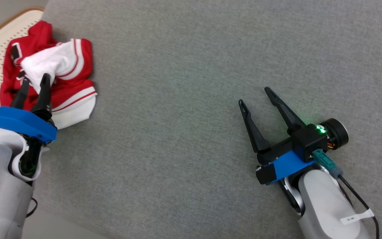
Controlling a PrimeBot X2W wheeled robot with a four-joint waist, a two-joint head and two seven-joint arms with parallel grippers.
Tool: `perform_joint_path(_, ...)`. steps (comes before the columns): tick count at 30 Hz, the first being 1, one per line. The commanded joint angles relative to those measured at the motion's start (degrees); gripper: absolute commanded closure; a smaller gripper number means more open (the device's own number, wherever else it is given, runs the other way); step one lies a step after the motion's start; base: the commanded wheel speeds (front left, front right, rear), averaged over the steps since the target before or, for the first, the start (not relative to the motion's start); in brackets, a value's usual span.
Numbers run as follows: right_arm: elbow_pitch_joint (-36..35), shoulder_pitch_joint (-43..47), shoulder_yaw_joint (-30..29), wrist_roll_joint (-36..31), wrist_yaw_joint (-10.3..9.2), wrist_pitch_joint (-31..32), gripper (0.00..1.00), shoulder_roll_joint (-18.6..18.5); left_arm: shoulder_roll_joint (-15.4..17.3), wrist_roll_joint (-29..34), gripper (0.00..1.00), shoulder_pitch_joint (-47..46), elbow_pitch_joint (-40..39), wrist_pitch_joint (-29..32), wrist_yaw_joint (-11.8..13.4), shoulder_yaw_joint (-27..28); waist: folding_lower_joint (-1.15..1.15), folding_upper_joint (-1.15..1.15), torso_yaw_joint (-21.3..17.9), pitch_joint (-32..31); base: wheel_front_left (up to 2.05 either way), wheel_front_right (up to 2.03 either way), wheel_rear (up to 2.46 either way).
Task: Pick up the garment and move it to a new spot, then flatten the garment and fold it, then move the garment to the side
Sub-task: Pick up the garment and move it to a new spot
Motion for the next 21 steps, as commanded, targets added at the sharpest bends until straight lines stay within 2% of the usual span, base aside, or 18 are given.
perform_joint_path(1, 0.76, -0.55, -0.70, -0.28, -0.10, 0.15, 0.00, -1.03, 1.44, -1.66, 0.00, -1.36, 0.44, 0.81, 0.09, -1.59, -0.01, 0.00, -0.75, 0.73, 0.00, 0.00, 0.00)
perform_joint_path(7, 0.36, -0.48, -1.60, -0.50, -0.11, 0.20, 0.00, -1.20, 3.22, -6.04, 0.00, -3.12, 3.84, 1.31, 0.09, -6.13, -0.01, 0.00, -2.83, 1.92, 0.00, 0.00, 0.00)
perform_joint_path(8, 0.28, -0.34, -1.80, -0.47, -0.11, 0.20, 0.00, -1.20, 3.33, -6.51, 0.53, -3.34, 4.15, 0.85, 0.09, -6.85, -0.01, 0.00, -3.03, 1.89, 0.00, 0.00, 0.00)
perform_joint_path(9, 0.27, -0.16, -1.97, -0.40, -0.11, 0.20, 0.00, -1.19, 3.39, -6.84, 1.00, -3.55, 4.12, 0.14, 0.09, -7.56, -0.01, 0.00, -3.19, 1.77, 0.00, 0.00, 0.00)
perform_joint_path(15, 0.17, 1.04, -2.36, 1.15, -0.09, 0.14, 0.00, -0.89, 5.22, -7.77, 1.00, -4.29, 3.09, -4.87, 0.09, -11.51, -0.01, 0.00, -3.85, -0.50, 0.00, 0.00, 0.00)
perform_joint_path(21, -0.05, 2.22, -2.72, 4.18, -0.06, 0.08, 0.00, -0.73, 9.41, -4.95, 1.00, -6.59, -1.81, -7.52, 0.09, -14.03, -0.01, 0.00, -5.06, -4.29, 0.00, 0.00, 0.00)
